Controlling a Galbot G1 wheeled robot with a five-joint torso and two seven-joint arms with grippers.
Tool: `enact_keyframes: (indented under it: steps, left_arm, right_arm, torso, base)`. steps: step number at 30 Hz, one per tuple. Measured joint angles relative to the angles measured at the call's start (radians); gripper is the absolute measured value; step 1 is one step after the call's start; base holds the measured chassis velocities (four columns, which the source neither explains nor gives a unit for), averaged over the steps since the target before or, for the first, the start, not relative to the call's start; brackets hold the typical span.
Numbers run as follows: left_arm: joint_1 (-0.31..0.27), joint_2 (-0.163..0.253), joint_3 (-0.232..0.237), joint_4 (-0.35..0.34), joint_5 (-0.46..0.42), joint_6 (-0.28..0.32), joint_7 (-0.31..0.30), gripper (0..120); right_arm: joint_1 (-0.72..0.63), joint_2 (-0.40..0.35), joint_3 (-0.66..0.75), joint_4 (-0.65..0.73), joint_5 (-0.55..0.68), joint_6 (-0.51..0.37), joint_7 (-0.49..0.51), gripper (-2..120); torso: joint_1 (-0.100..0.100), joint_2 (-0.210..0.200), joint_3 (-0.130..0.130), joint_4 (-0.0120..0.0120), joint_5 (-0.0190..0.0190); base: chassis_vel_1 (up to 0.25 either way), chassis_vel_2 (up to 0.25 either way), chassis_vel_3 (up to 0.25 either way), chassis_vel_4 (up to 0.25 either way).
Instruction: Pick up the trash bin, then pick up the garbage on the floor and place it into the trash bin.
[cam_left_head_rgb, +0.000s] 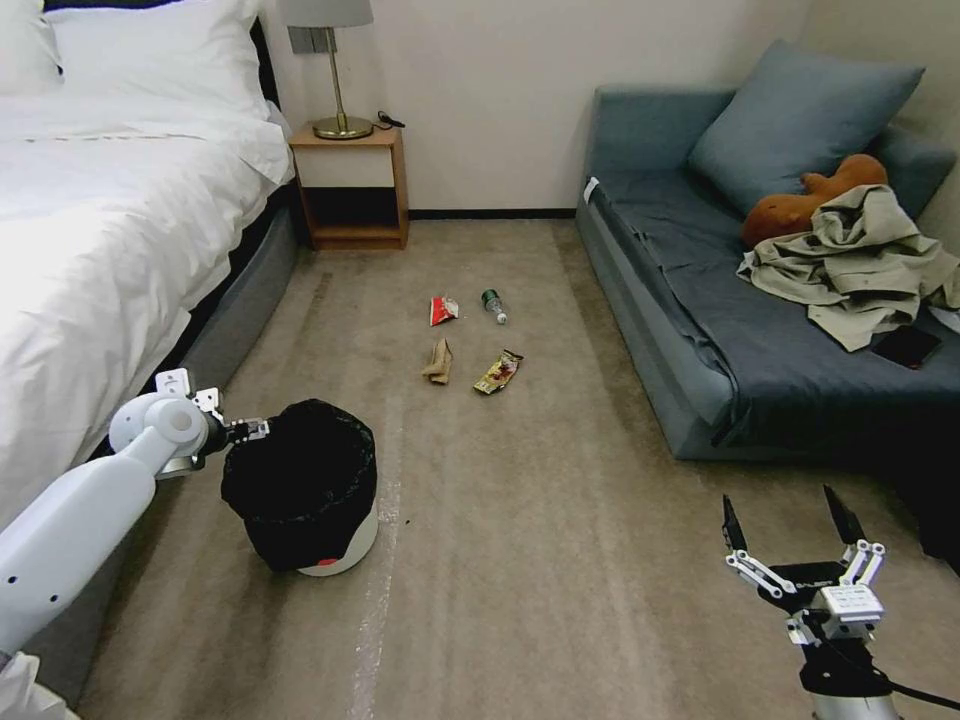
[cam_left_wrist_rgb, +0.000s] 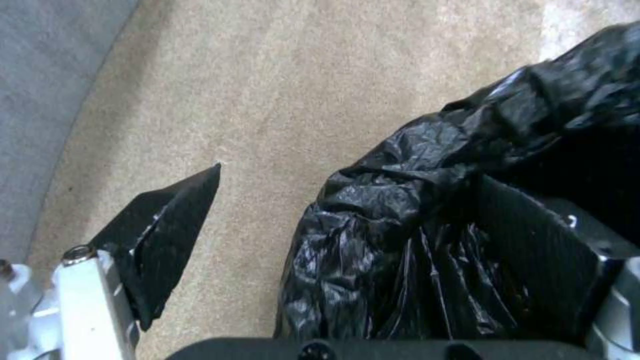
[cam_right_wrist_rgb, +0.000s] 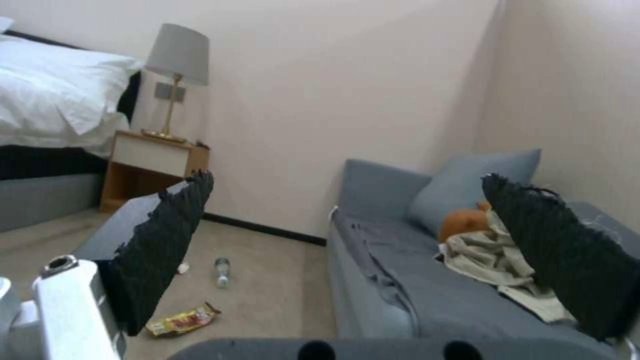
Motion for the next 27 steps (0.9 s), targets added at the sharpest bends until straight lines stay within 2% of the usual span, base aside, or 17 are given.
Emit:
enact_keyframes:
  steps: [4,5,6,9,12,13,15,17,18,20,21,24,25,27]
  left_arm:
    - [-0.011,-0.022,0.014,0.040,0.022,0.000,0.011,98]
    - [-0.021,-0.031,0.030,0.058,0.031,0.000,0.022,92]
    - [-0.021,-0.031,0.030,0.058,0.031,0.000,0.022,92]
    - [-0.030,-0.062,0.048,0.084,0.053,-0.001,0.043,75]
    - [-0.027,-0.065,0.048,0.084,0.060,-0.001,0.050,72]
    - [-0.021,-0.069,0.047,0.083,0.075,-0.001,0.063,64]
    - [-0.016,-0.071,0.046,0.079,0.085,-0.001,0.074,59]
    - [-0.014,-0.073,0.044,0.075,0.090,-0.002,0.081,47]
    - [-0.014,-0.073,0.044,0.075,0.090,-0.002,0.081,47]
    - [-0.010,-0.073,0.042,0.071,0.095,-0.002,0.087,36]
    - [-0.010,-0.073,0.042,0.071,0.095,-0.002,0.087,36]
    - [0.003,-0.070,0.038,0.046,0.098,-0.002,0.098,22]
    - [0.003,-0.070,0.038,0.046,0.098,-0.002,0.098,22]
    - [0.016,-0.064,0.032,0.030,0.101,-0.002,0.109,13]
  right_arm:
    - [0.003,0.000,0.009,-0.006,0.013,-0.001,0.003,100]
    - [0.008,0.000,0.015,-0.014,0.021,-0.001,0.006,100]
    - [0.008,0.000,0.015,-0.014,0.021,-0.001,0.006,100]
    - [0.020,0.000,0.023,-0.021,0.038,-0.011,0.022,100]
    - [0.024,0.000,0.023,-0.023,0.039,-0.012,0.024,100]
    - [0.030,0.000,0.024,-0.027,0.039,-0.014,0.028,100]
    - [0.035,0.000,0.024,-0.030,0.039,-0.018,0.035,100]
    - [0.044,0.000,0.023,-0.035,0.038,-0.024,0.044,100]
    - [0.044,0.000,0.023,-0.035,0.038,-0.024,0.044,100]
    - [0.053,0.000,0.022,-0.039,0.036,-0.029,0.054,100]
    - [0.053,0.000,0.022,-0.039,0.036,-0.029,0.054,100]
    - [0.064,0.000,0.019,-0.045,0.030,-0.038,0.070,100]
    - [0.064,0.000,0.019,-0.045,0.030,-0.038,0.070,100]
    - [0.071,0.000,0.016,-0.048,0.024,-0.042,0.078,100]
  torso:
    - [0.000,0.000,0.000,0.0000,-0.0002]
    - [0.000,0.000,0.000,-0.0001,0.0000]
    - [0.000,0.000,0.000,-0.0001,0.0000]
    - [0.000,0.000,0.000,-0.0001,-0.0001]
    - [0.000,0.000,0.000,-0.0002,-0.0001]
    - [0.000,0.000,0.000,-0.0001,0.0000]
    - [0.000,0.000,0.000,0.0000,-0.0001]
    - [0.000,0.000,0.000,0.0000,0.0002]
    - [0.000,0.000,0.000,0.0000,0.0002]
    - [0.000,0.000,0.000,0.0001,0.0003]
    - [0.000,0.000,0.000,0.0001,0.0003]
    - [0.000,0.000,0.000,0.0002,0.0003]
    - [0.000,0.000,0.000,0.0002,0.0003]
    - [0.000,0.000,0.000,0.0000,0.0005]
  base:
    - [0.000,0.000,0.000,0.000]
    - [0.000,0.000,0.000,0.000]
    - [0.000,0.000,0.000,0.000]
    - [0.000,0.000,0.000,0.000]
    - [0.000,0.000,0.000,0.000]
    - [0.000,0.000,0.000,0.000]
    - [0.000,0.000,0.000,0.000]
    - [0.000,0.000,0.000,0.000]
    - [0.000,0.000,0.000,0.000]
    - [0.000,0.000,0.000,0.000]
    - [0.000,0.000,0.000,0.000]
    - [0.000,0.000,0.000,0.000]
    - [0.000,0.000,0.000,0.000]
    - [0.000,0.000,0.000,0.000]
